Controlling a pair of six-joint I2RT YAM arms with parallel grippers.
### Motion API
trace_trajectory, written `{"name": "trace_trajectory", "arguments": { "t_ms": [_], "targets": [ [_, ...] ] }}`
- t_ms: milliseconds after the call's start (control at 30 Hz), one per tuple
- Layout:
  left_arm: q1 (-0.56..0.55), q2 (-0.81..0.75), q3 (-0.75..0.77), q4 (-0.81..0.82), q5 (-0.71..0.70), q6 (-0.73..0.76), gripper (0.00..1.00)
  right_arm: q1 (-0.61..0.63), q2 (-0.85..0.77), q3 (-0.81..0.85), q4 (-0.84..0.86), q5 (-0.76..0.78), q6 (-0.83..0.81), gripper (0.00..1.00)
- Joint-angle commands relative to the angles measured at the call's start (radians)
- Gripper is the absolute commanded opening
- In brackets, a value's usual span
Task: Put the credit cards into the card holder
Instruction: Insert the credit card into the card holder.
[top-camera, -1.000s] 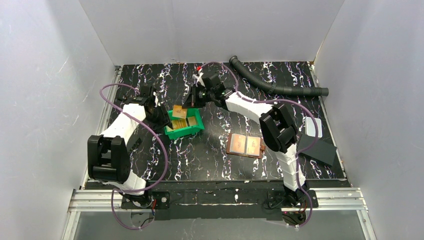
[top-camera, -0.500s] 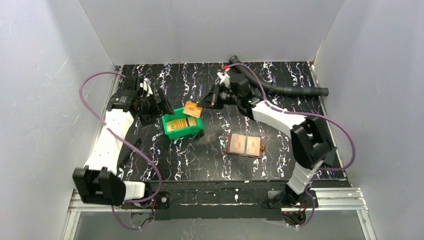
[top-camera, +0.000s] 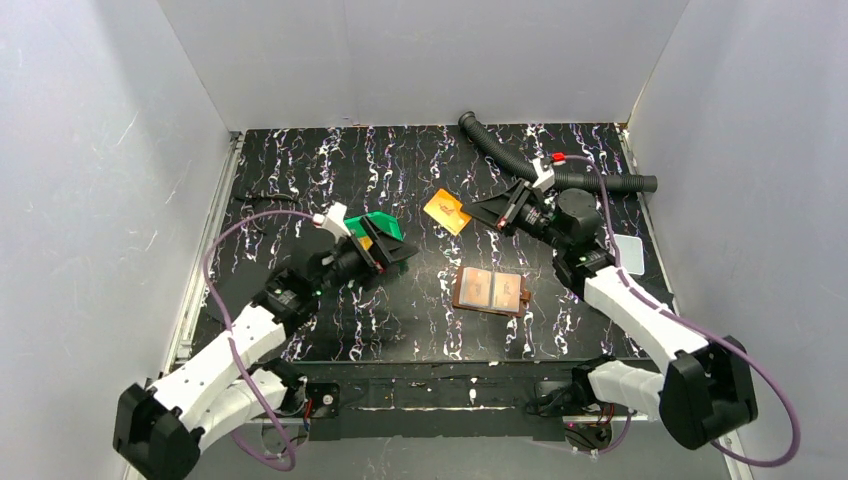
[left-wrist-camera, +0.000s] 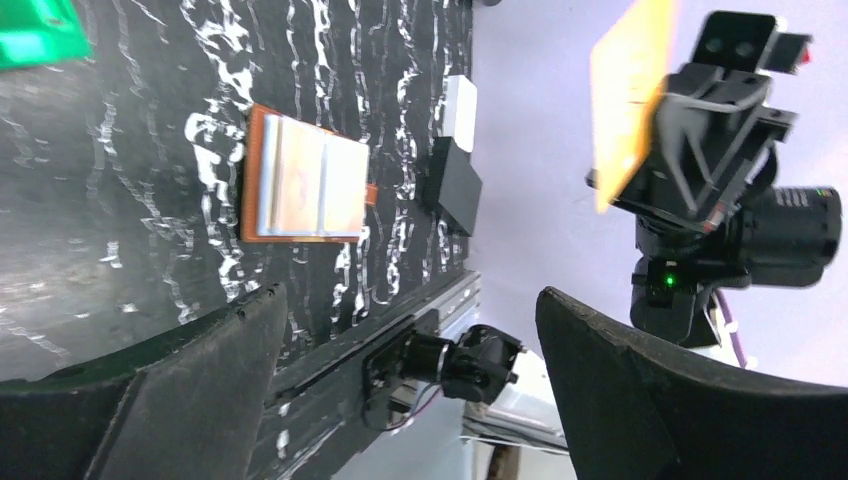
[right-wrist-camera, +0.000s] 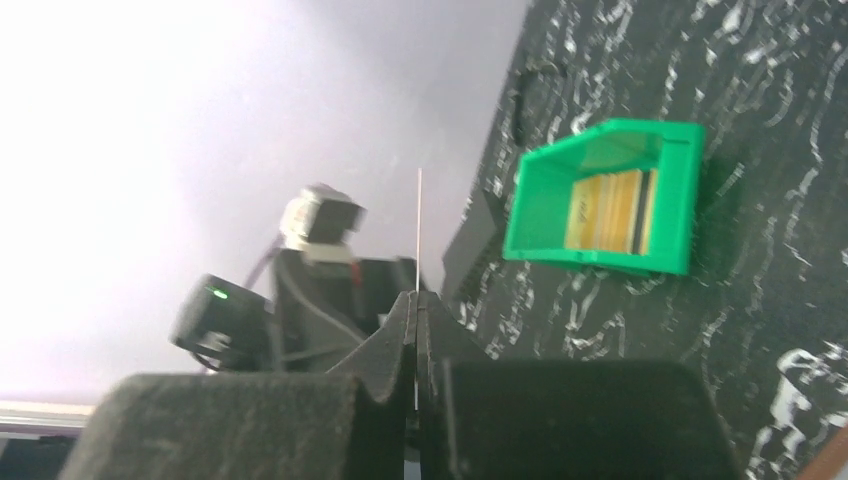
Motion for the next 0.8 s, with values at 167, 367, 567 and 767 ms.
{"name": "trace_trajectory", "arguments": {
  "t_ms": [167, 367, 567, 767],
  "targets": [
    [-0.191, 0.203, -0.025, 0.755, -0.206, -0.14, 0.87, -0.006, -0.106, -0.014, 0.107, 0.046, 0.116, 0.01],
    [-0.252, 0.215, 0.008, 0.811, -0.223, -0.021, 0.92, -0.011, -0.125, -0.034, 0.138, 0.06, 0.14, 0.01],
    [-0.254, 0.278, 0.077, 0.811, -0.238, -0.009, 0.76, -0.012, -0.132, -0.05, 0.191, 0.022, 0.185, 0.01],
    [-0.257, 0.318, 0.107, 0.811, -0.242, -0.002, 0.34, -0.012, -0.184, -0.032, 0.125, 0.016, 0.158, 0.01]
  ]
}}
